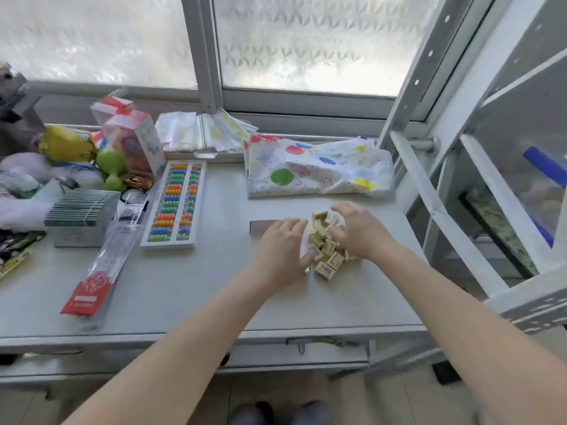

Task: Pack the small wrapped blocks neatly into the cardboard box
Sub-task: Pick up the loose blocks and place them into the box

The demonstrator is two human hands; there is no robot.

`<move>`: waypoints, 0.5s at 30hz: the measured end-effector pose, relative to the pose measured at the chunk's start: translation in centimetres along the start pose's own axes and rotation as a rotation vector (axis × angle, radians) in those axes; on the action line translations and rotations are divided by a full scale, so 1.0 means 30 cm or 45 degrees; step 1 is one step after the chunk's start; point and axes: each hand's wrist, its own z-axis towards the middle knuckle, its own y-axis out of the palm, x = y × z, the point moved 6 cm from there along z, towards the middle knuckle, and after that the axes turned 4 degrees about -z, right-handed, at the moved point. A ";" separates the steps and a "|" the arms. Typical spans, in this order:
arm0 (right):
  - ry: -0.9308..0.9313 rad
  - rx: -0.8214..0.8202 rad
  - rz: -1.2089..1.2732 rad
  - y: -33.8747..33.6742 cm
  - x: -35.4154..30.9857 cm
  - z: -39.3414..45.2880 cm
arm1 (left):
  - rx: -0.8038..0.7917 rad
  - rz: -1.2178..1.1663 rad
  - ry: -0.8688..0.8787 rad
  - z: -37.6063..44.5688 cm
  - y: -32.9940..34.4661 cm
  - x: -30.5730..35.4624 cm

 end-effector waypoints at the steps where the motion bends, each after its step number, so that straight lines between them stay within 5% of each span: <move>1: -0.001 0.003 0.001 0.001 0.000 0.030 | 0.004 -0.006 0.027 0.025 0.015 0.012; 9: -0.040 -0.158 -0.026 0.049 -0.027 0.169 | -0.015 0.174 -0.013 0.183 0.099 0.050; 15: -0.077 -0.077 0.073 0.045 0.003 0.183 | 0.055 0.075 -0.083 0.205 0.118 0.031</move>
